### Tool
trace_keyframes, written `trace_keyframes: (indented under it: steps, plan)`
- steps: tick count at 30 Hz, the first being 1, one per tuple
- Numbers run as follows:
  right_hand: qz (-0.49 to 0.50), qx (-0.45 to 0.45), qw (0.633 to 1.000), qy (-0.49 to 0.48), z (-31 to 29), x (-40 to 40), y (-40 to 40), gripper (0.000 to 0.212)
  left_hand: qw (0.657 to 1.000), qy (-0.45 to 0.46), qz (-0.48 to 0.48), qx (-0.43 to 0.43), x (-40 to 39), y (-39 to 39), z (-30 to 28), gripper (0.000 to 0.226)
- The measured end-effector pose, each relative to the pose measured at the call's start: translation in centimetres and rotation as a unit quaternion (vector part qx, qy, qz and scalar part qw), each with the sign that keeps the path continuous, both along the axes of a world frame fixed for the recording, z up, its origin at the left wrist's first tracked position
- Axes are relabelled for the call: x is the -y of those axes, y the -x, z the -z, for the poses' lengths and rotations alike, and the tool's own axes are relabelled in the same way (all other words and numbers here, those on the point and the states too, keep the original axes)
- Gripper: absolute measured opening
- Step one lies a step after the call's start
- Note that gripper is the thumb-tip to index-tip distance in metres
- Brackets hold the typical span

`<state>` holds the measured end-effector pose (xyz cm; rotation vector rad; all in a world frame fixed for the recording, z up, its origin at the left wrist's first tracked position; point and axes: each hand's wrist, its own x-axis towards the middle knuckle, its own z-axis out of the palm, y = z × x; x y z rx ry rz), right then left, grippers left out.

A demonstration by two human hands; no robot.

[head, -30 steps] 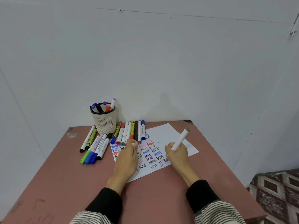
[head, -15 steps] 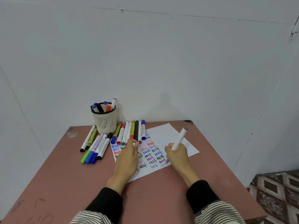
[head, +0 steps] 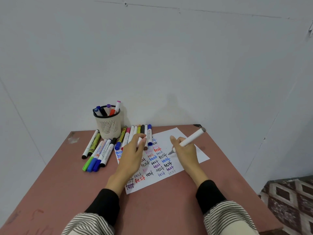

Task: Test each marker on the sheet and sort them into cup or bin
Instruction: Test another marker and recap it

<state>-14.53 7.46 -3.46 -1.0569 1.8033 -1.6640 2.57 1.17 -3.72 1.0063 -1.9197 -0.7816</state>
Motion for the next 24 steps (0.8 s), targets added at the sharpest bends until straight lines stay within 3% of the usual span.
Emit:
trace_keyframes:
  steps: [8,12,18,22,24]
  plan:
    - [-0.023,0.071,0.996,0.045,-0.7,3.9,-1.4,0.031,0.996,-0.072,-0.002,-0.060,2.8,0.1,-0.4,0.044]
    - [-0.033,0.114,0.992,0.046,0.1,4.9,-1.7,0.030,0.997,-0.052,-0.001,-0.052,3.1,-0.5,0.6,0.047]
    - [-0.070,0.216,0.972,0.060,0.2,5.6,-1.6,0.015,0.996,-0.038,-0.031,-0.078,3.9,-0.5,0.4,0.020]
    - [-0.083,0.234,0.966,0.070,-0.1,6.0,-1.7,0.002,0.994,-0.042,-0.025,-0.094,4.1,-0.4,0.7,0.009]
    - [-0.076,0.227,0.969,0.066,0.2,6.2,-1.4,0.009,0.993,-0.053,-0.030,-0.103,4.4,-0.3,0.9,0.011]
